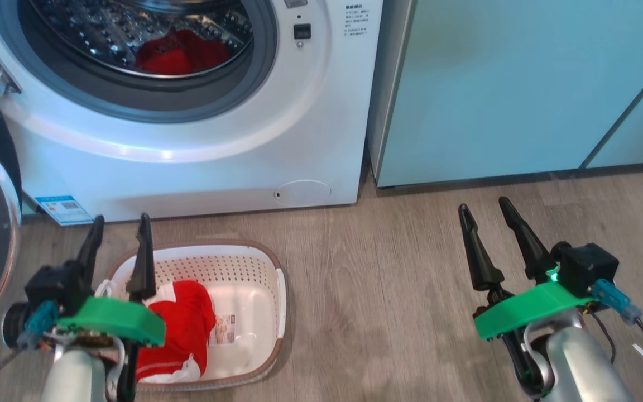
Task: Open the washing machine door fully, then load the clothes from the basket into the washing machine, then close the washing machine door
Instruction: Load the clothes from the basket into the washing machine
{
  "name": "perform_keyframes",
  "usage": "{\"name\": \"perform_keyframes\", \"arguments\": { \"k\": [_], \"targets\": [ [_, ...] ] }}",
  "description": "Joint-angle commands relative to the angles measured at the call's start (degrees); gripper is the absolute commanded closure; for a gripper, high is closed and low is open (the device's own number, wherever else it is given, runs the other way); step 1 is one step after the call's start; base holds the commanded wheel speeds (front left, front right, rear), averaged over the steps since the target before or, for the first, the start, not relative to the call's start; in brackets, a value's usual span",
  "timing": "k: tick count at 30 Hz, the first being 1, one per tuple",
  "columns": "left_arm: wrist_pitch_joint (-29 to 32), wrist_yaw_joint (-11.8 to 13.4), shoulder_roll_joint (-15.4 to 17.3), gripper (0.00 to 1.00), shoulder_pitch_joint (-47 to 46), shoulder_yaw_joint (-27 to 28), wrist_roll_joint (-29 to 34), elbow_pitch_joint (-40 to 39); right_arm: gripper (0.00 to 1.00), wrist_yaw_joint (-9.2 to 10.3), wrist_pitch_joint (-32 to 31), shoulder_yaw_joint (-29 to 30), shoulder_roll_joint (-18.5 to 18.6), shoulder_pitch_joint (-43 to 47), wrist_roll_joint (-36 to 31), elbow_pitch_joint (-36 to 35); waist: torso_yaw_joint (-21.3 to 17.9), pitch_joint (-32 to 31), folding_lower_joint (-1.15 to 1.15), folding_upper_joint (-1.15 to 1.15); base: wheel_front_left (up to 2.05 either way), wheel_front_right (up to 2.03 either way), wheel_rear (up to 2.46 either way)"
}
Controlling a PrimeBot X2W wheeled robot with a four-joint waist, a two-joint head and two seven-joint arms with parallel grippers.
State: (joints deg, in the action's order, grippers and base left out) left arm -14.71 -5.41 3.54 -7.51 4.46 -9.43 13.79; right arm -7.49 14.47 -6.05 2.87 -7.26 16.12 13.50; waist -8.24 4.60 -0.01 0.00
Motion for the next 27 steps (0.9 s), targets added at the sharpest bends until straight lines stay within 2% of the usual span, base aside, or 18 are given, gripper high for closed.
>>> {"name": "perform_keyframes", "arguments": {
  "k": [1,12,20,27],
  "targets": [
    [-0.29,-0.19,0.14,0.0,-0.35,2.17,0.37,-3.2,0.0,0.0,0.53,-1.02,0.0,-0.05,-0.37,-1.6,0.08,-0.71,0.01,0.0,0.0,0.0,0.0],
    [-0.29,0.87,-0.64,0.0,3.74,1.06,-0.58,-6.5,0.0,0.0,0.53,-1.59,0.0,0.81,-0.07,-1.39,0.05,-2.08,0.01,0.0,0.0,0.0,0.0],
    [-0.29,2.45,-0.65,0.0,4.92,-0.9,-1.92,-7.39,0.0,0.0,0.53,-1.62,0.0,0.73,-0.15,-1.25,-0.18,-2.48,0.01,0.0,0.0,0.0,0.0],
    [-0.29,2.79,-0.66,0.0,5.12,-1.54,-2.41,-6.84,0.0,0.0,0.53,-1.9,0.0,0.58,0.05,-1.11,-0.3,-2.64,0.01,0.0,0.0,0.0,0.0]
  ]
}}
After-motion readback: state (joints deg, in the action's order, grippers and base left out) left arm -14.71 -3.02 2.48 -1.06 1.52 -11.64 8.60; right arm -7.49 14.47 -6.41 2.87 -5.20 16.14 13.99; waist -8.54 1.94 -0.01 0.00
